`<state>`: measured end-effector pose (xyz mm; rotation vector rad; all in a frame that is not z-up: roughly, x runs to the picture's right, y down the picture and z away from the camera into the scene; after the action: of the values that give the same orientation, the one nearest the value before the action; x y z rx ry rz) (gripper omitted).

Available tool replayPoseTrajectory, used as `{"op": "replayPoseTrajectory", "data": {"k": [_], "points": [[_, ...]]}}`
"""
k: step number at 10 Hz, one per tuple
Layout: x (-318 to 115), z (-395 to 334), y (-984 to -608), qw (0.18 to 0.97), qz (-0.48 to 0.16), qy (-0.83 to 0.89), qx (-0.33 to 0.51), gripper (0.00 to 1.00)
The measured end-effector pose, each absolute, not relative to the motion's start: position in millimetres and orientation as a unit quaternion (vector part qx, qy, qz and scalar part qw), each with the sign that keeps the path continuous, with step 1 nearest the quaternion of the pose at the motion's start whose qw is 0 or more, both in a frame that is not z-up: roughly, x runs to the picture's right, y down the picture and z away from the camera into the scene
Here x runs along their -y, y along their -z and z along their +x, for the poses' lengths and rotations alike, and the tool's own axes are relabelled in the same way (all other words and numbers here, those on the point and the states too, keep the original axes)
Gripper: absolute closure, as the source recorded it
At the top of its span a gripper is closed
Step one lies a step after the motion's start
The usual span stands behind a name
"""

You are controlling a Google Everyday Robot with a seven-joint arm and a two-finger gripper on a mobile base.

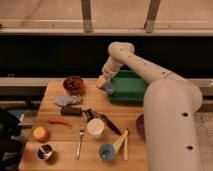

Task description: Place sponge in plastic cup

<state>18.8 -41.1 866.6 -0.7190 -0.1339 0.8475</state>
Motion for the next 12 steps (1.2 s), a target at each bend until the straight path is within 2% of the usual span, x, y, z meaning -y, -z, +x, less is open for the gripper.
{"op": "replayPoseTrajectory", "data": {"k": [5,9,12], "points": [[26.8,32.5,-835.1,0.833,-0.348,-0.425,0.067,1.0],[-6.4,35.4,-776.7,0.821,-0.366,-0.437,0.022,1.0],[-37.1,44.3,-749.5,0.8,-0.378,-0.466,-0.019,1.0]]}}
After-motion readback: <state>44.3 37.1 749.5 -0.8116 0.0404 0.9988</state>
